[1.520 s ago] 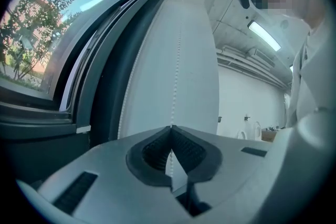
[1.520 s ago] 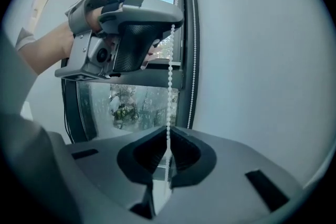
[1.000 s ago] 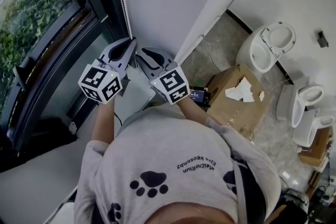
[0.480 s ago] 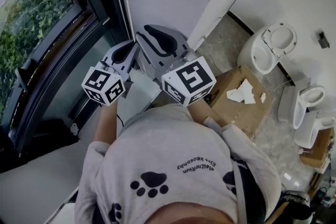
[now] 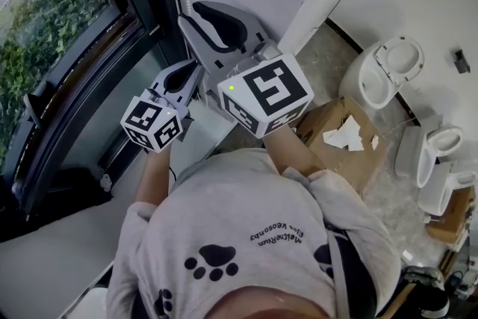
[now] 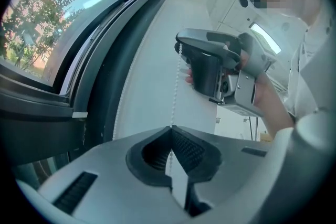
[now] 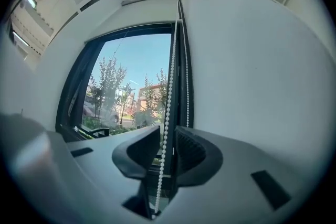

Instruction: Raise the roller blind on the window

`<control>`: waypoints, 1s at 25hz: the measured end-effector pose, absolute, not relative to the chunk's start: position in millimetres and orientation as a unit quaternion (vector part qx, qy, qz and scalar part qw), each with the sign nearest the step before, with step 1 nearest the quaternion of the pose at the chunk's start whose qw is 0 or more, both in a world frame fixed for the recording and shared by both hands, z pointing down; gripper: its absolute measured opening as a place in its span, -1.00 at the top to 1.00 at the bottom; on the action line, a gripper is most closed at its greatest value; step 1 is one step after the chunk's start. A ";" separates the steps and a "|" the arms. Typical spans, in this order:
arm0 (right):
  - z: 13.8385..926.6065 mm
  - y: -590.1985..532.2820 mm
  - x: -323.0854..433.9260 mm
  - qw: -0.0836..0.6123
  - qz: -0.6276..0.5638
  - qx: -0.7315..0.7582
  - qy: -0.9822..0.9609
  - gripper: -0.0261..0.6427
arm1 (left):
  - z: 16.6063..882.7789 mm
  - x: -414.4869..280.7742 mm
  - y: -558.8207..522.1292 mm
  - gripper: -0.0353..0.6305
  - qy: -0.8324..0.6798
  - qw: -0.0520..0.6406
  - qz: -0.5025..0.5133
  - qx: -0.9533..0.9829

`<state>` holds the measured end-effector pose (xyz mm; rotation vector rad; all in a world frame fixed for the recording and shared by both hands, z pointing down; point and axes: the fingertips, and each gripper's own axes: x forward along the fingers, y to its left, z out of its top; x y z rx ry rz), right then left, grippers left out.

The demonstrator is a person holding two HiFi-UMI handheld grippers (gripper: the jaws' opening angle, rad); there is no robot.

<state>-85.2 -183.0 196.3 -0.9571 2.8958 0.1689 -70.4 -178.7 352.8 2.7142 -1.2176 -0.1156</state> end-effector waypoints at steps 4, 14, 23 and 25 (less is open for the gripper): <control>185.3 -183.7 -93.0 0.042 0.068 -0.309 0.948 0.78 | 353.3 -68.9 -178.2 0.87 -0.406 0.082 -0.040 0.909; 200.3 -187.9 -94.4 0.031 0.059 -0.311 0.948 0.86 | 368.7 -71.1 -180.6 0.87 -0.416 0.078 -0.031 0.906; 241.2 -187.1 -92.5 0.018 0.055 -0.325 0.944 0.86 | 409.1 -73.3 -181.4 0.87 -0.425 0.093 -0.022 0.900; 250.3 -186.8 -91.6 0.013 0.051 -0.327 0.944 0.86 | 418.0 -72.4 -180.3 0.87 -0.426 0.096 -0.016 0.900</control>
